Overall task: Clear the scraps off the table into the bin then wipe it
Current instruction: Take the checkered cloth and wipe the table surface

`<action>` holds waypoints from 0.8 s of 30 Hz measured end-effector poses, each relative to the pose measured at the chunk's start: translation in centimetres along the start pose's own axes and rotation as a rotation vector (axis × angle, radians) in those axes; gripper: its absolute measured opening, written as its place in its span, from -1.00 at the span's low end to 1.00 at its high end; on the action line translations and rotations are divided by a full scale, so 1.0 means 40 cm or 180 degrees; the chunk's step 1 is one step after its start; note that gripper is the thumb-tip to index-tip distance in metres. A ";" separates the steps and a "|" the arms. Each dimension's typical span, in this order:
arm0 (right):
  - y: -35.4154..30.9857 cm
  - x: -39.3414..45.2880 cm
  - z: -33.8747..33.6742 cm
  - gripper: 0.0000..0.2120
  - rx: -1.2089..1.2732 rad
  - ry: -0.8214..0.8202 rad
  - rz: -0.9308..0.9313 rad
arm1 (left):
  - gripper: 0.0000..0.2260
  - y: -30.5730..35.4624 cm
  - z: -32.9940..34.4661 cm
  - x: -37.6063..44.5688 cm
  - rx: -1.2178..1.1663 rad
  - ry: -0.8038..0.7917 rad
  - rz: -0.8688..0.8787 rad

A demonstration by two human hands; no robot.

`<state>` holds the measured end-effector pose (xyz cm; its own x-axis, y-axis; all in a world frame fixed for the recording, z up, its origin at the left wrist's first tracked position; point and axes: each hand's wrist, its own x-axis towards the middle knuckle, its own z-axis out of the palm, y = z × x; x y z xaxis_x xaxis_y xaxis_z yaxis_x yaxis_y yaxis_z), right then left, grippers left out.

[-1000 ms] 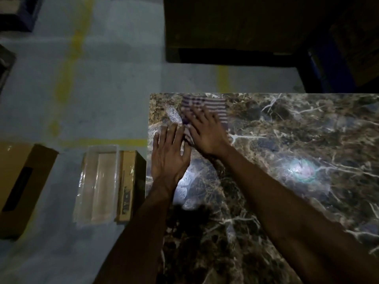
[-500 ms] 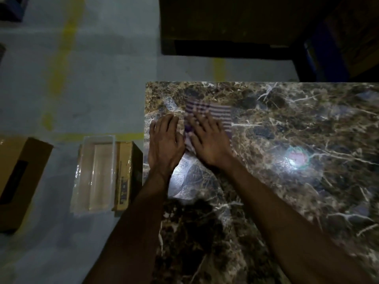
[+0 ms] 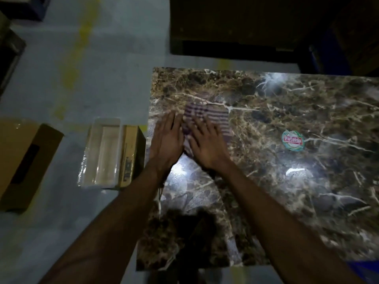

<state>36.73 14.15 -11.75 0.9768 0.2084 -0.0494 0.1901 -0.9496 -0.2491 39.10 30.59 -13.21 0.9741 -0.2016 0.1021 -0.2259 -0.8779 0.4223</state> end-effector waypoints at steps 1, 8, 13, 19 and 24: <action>-0.011 -0.061 0.004 -0.45 0.0009 -0.0054 -0.0079 | -0.54 0.000 -0.010 -0.048 0.0002 -0.0040 0.0007; 0.122 -0.233 -0.026 -0.46 0.0076 -0.0030 0.0508 | -0.52 0.045 -0.018 -0.315 0.0182 -0.0032 -0.0292; 0.043 -0.081 0.002 -0.44 0.0139 0.0098 0.0613 | -0.51 0.049 -0.010 -0.323 0.0245 0.0097 -0.0369; -0.043 -0.285 0.034 -0.47 0.0050 -0.0042 0.0017 | -0.51 0.048 -0.009 -0.322 0.0313 0.0043 -0.0347; 0.026 -0.394 0.001 -0.47 0.0124 -0.0099 0.0328 | -0.50 0.054 -0.020 -0.322 0.0218 -0.0027 -0.0423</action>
<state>21.52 9.88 -11.27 0.9873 0.1178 -0.1065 0.0841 -0.9568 -0.2784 26.07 31.65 -12.92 0.9955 -0.0851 0.0416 -0.0944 -0.9245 0.3692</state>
